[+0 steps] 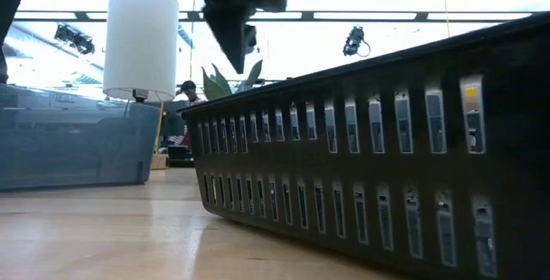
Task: Stack baskets on shelf by color
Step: Stack the left gray bin on top of the right gray stacked bins
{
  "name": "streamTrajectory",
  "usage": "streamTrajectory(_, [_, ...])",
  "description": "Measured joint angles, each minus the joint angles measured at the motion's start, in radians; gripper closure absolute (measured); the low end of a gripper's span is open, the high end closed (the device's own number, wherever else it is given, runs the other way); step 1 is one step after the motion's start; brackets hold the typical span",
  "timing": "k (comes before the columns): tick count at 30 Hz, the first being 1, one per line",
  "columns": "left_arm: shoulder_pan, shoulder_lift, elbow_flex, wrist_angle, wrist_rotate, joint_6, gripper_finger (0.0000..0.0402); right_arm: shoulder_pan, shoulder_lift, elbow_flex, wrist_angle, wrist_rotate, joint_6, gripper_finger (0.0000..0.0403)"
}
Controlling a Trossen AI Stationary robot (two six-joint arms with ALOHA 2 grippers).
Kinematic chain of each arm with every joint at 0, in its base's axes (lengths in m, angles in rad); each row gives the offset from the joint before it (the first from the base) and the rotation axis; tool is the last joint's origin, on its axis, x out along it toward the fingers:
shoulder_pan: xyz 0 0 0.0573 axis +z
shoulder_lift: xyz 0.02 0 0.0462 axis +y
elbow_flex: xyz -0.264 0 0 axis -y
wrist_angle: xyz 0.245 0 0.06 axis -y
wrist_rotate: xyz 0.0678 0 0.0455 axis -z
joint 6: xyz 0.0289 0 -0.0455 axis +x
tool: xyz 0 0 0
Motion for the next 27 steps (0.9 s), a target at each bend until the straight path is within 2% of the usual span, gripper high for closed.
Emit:
streamTrajectory(5, [-0.034, -0.045, -0.075, -0.067, 0.094, -0.107, 0.0334, -0.002, 0.0, 0.0, -0.013, 0.002, -0.018, 0.0281])
streamTrajectory(11, [-0.082, -0.179, -0.252, -0.047, 0.086, -0.229, 0.0349, -0.003, 0.0, 0.0, -0.026, 0.004, -0.024, 0.0281])
streamTrajectory(16, [-0.109, -0.258, -0.344, -0.042, 0.089, -0.243, 0.0358, -0.003, 0.001, 0.0, -0.027, 0.001, -0.028, 0.0281])
streamTrajectory(22, [-0.211, -0.269, -0.369, -0.1, 0.298, -0.139, 0.0352, -0.003, 0.001, 0.0, -0.023, -0.005, -0.028, 0.0281])
streamTrajectory(25, [-0.307, -0.269, -0.369, -0.105, 0.276, -0.107, 0.0336, -0.003, 0.001, 0.0, -0.022, -0.008, -0.002, 0.0281])
streamTrajectory(27, [-0.383, -0.269, -0.369, -0.121, 0.19, -0.101, 0.0317, -0.003, 0.001, 0.0, -0.023, -0.008, 0.018, 0.0281])
